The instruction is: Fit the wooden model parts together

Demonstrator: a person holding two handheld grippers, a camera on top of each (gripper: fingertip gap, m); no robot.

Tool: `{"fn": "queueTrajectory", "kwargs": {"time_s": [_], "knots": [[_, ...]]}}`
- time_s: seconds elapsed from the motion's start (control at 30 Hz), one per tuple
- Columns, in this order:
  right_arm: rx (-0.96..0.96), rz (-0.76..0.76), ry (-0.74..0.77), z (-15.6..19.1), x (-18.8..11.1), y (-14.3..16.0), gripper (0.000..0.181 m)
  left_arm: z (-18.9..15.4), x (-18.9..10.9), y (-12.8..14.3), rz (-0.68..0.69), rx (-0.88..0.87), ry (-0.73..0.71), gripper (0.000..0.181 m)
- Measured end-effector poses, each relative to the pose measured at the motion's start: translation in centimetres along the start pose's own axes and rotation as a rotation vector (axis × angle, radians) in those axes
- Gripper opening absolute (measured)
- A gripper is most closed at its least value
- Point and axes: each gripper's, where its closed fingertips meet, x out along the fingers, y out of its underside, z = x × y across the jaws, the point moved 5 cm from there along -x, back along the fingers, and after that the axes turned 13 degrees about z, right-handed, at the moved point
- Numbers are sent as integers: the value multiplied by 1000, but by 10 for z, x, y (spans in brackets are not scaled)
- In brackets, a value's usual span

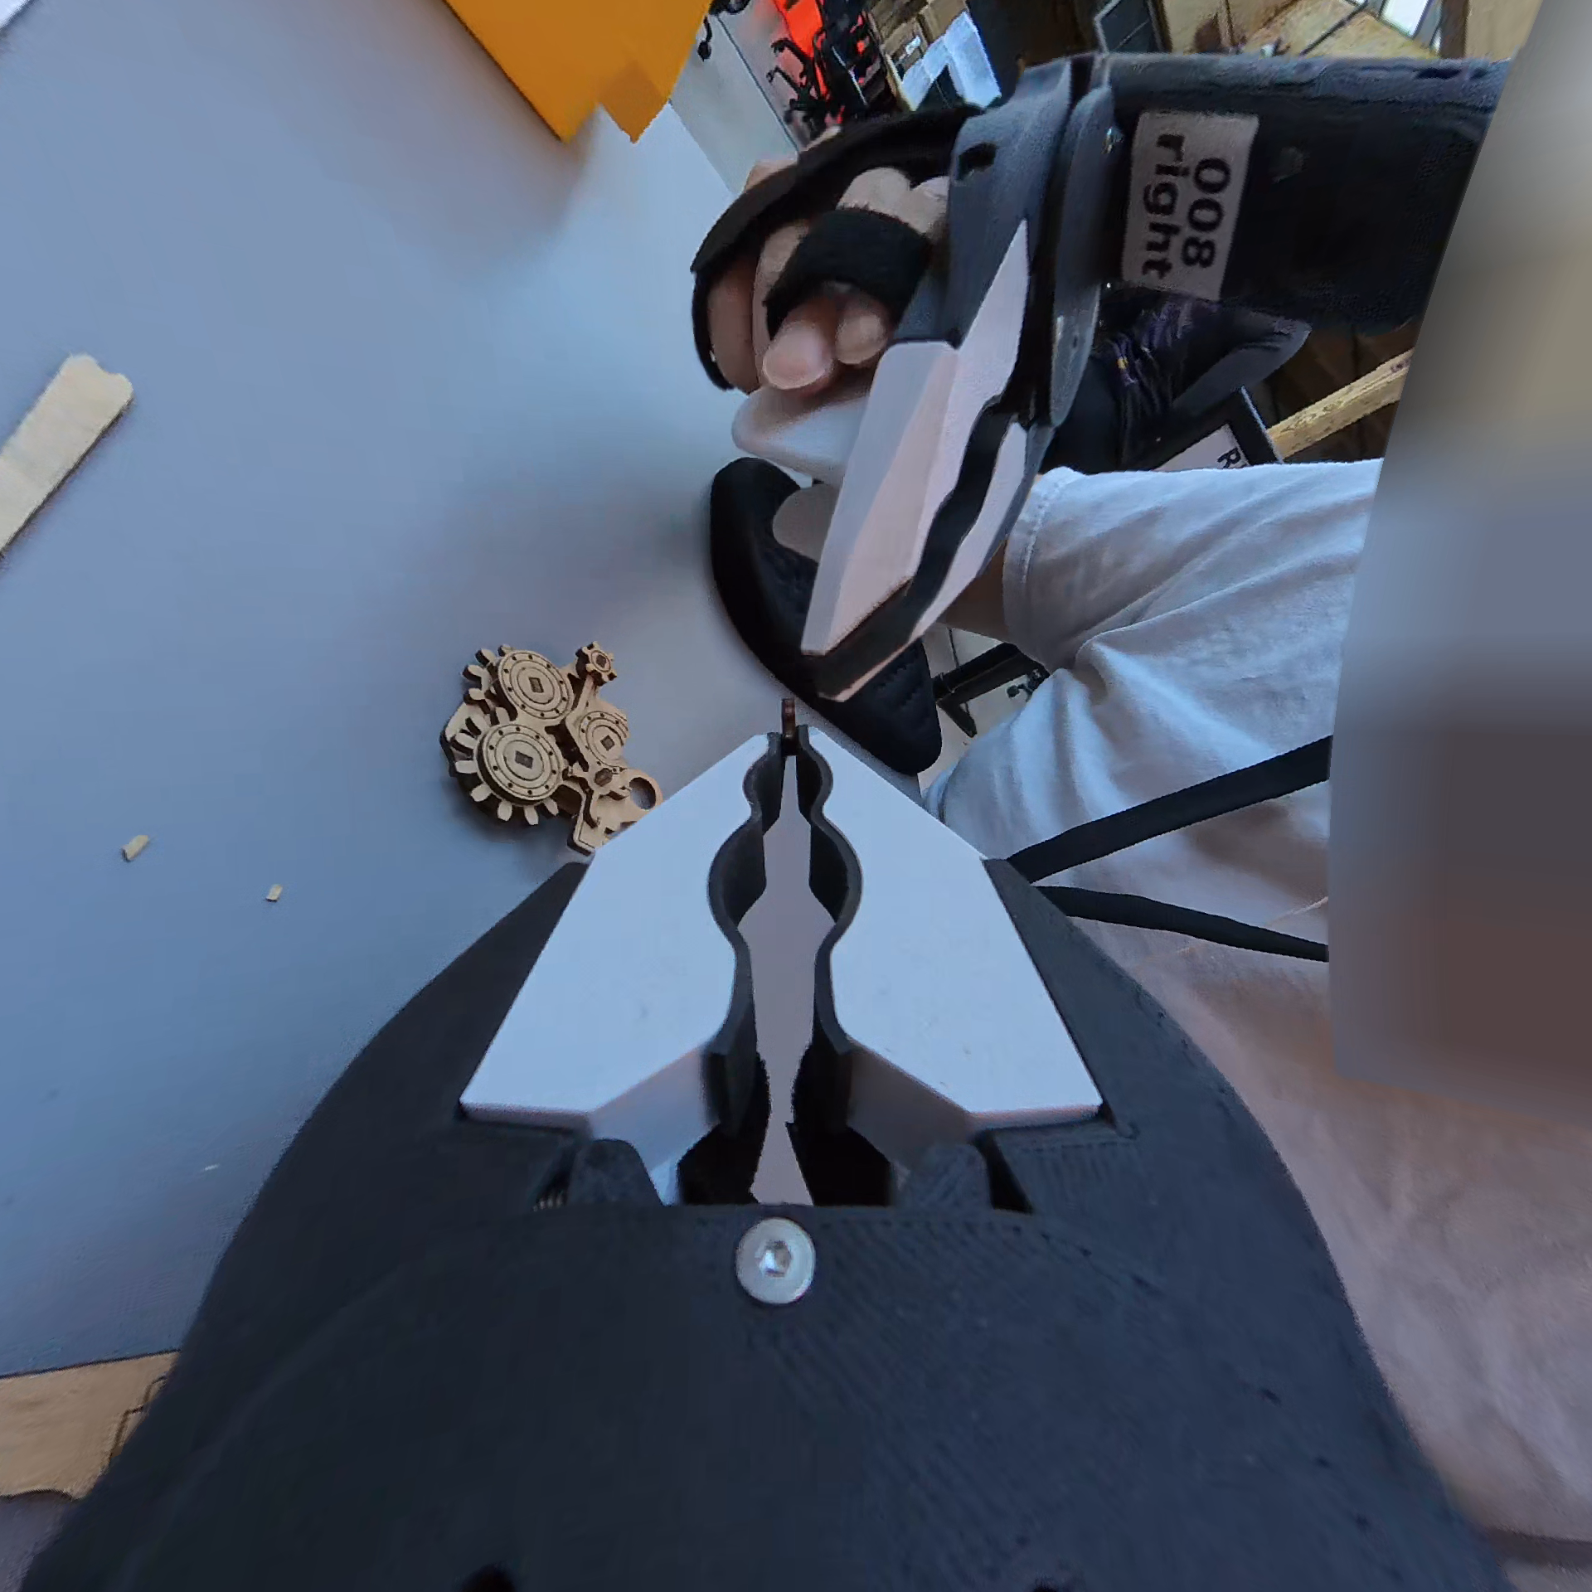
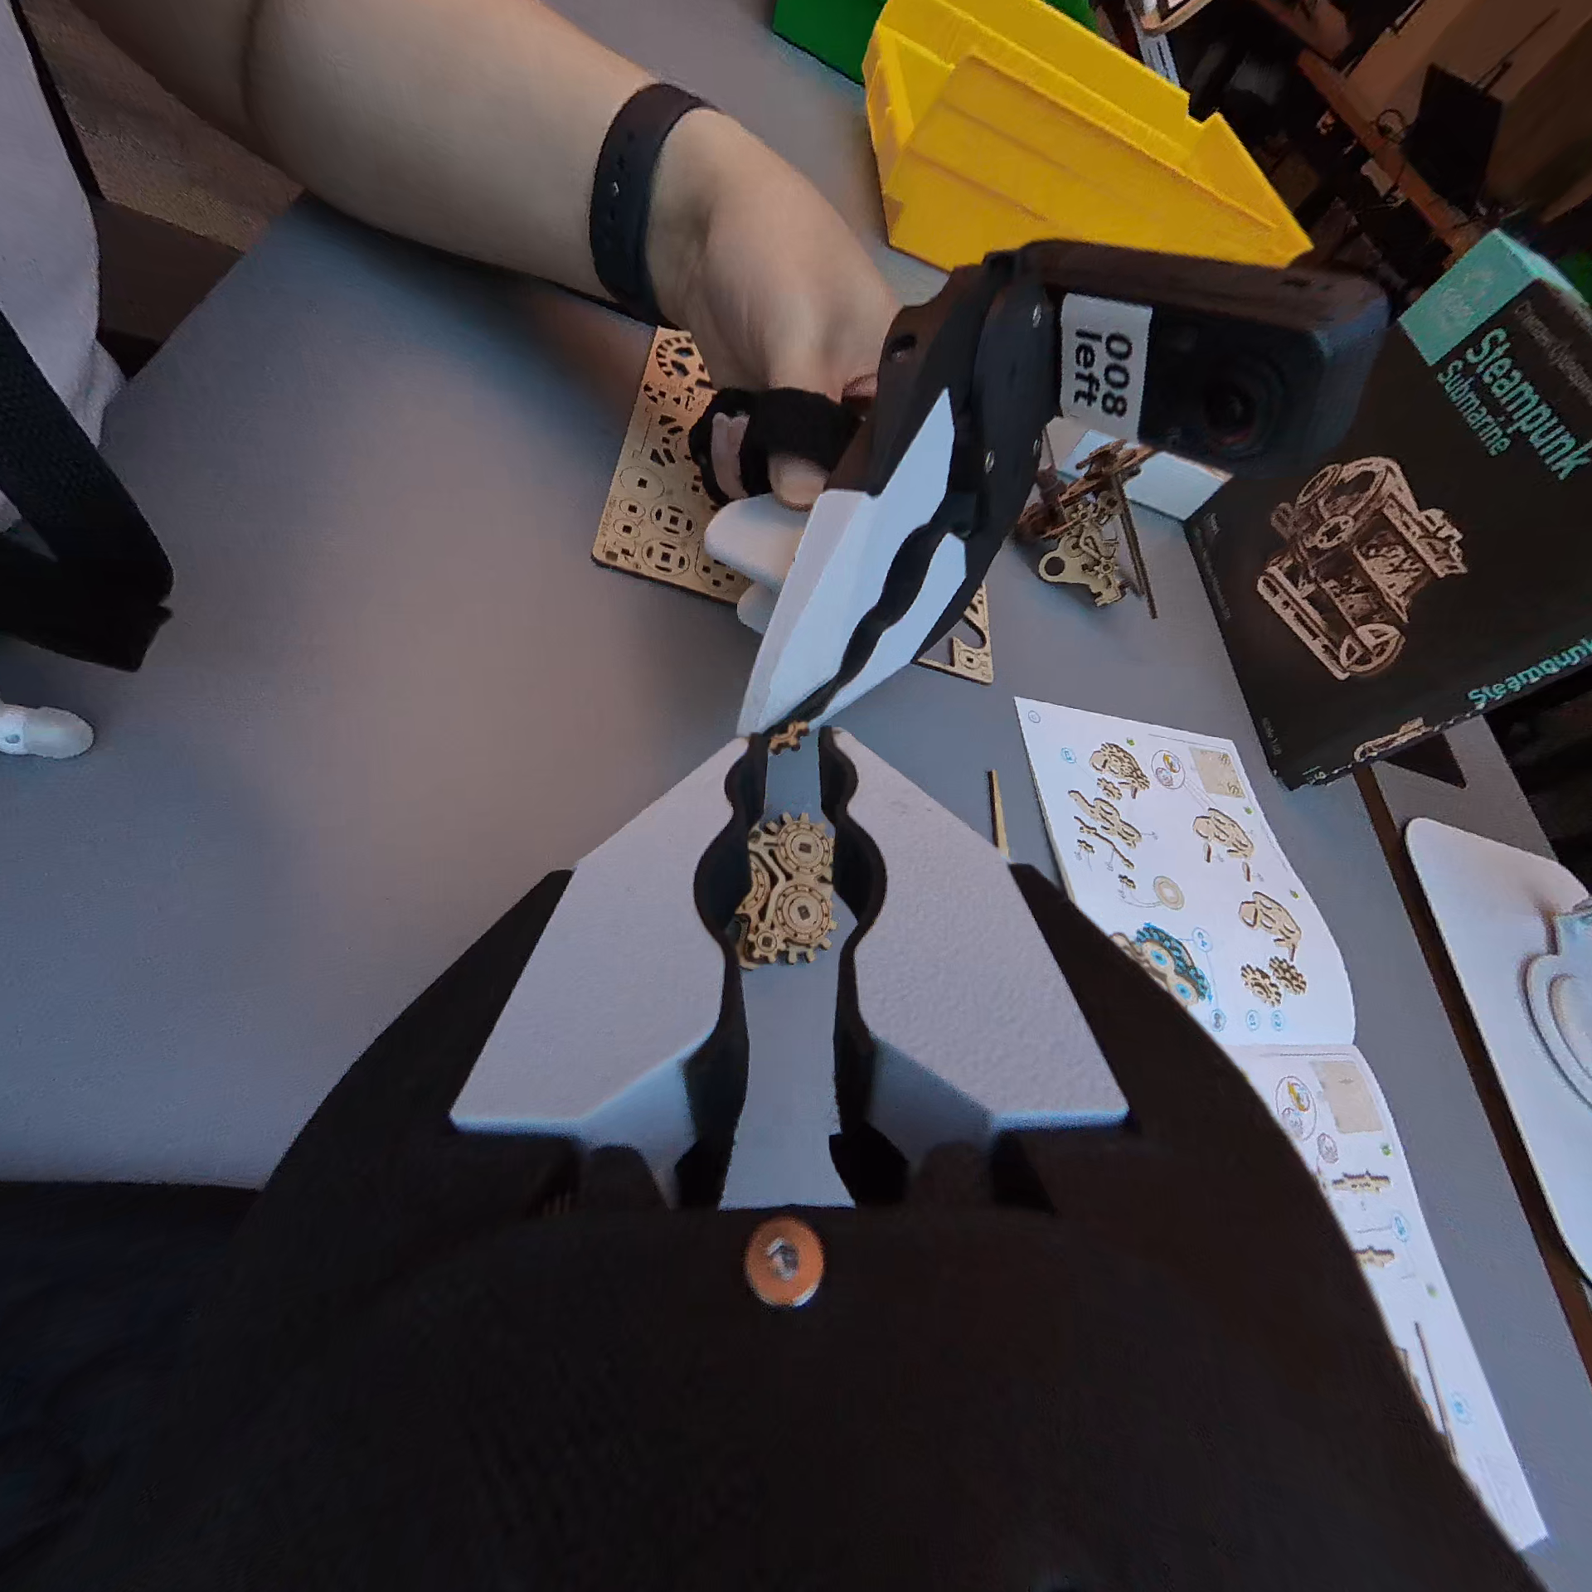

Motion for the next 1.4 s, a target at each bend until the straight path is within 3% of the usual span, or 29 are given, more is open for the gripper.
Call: {"fn": "queueTrajectory", "kwargs": {"time_s": [0.2,0.27,0.53,1.07,1.17,1.27,1.4], "knots": [[-86,85,-78,5,6,3,10,-2,3,0,9,-5,15,0],[-100,91,-55,2,9,1,3,0,3,1,12,-10,8,0],[-129,98,-10,-4,12,0,10,3,-2,0,-18,-45,40,0],[-206,109,5,3,15,2,5,3,2,4,32,-36,35,0],[-154,93,12,-1,14,2,5,3,-2,1,6,-19,27,1],[-42,88,15,-9,15,8,5,7,-13,-2,-15,-29,-12,19],[208,69,-92,-6,23,24,4,19,-38,-1,-8,96,-264,19]]}}
